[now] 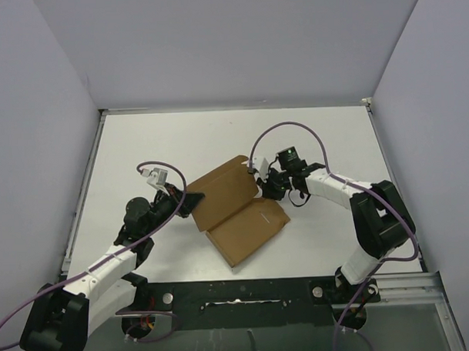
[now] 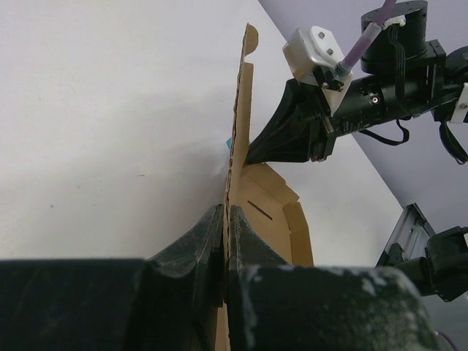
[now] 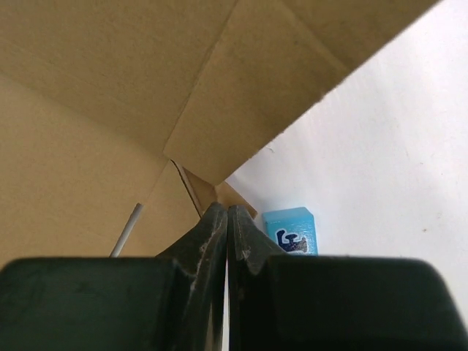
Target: Fold the paper box
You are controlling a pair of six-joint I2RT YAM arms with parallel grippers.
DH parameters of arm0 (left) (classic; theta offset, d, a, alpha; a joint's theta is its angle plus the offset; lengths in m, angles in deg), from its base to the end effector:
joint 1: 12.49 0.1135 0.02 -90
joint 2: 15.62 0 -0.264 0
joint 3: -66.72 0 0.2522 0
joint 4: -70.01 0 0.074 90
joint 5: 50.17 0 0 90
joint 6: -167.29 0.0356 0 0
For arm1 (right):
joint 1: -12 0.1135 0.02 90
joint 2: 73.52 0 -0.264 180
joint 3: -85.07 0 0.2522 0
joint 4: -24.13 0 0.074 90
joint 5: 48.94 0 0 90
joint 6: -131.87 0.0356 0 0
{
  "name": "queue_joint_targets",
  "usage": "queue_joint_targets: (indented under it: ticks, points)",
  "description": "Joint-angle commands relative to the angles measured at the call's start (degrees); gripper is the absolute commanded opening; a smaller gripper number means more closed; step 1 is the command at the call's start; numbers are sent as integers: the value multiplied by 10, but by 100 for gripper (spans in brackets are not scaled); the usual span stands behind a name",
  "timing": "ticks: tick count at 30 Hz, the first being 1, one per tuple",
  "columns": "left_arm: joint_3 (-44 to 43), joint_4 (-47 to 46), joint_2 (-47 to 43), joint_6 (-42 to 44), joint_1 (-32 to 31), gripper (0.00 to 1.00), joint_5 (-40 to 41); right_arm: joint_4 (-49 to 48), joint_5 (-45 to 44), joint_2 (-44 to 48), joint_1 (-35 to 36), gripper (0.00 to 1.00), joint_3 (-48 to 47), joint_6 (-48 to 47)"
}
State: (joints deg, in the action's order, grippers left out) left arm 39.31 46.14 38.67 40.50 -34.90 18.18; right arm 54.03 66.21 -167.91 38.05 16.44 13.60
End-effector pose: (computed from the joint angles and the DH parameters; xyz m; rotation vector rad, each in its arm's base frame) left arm 0.1779 -0.0875 0.2082 0.0937 1.7333 -1.0844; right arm 0.2874 0.1573 0.1794 -1.2868 2.1329 0.5394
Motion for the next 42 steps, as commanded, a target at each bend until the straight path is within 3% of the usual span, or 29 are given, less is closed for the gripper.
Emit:
queue_joint_targets:
  ticks: [1, 22, 34, 42]
  points:
    - [-1, -45, -8, -4, -1, 0, -2, -11, 7, 42, -7, 0, -24, -11]
    - [7, -68, 11, -6, -1, 0, 2, 40, 92, 16, 25, 0, -22, -34]
    - [6, -107, 63, -15, -2, 0, -30, 11, 21, -29, 66, 0, -45, 2]
    - [7, -120, 83, -19, -2, 0, -43, 10, 52, -44, 70, 0, -58, 22]
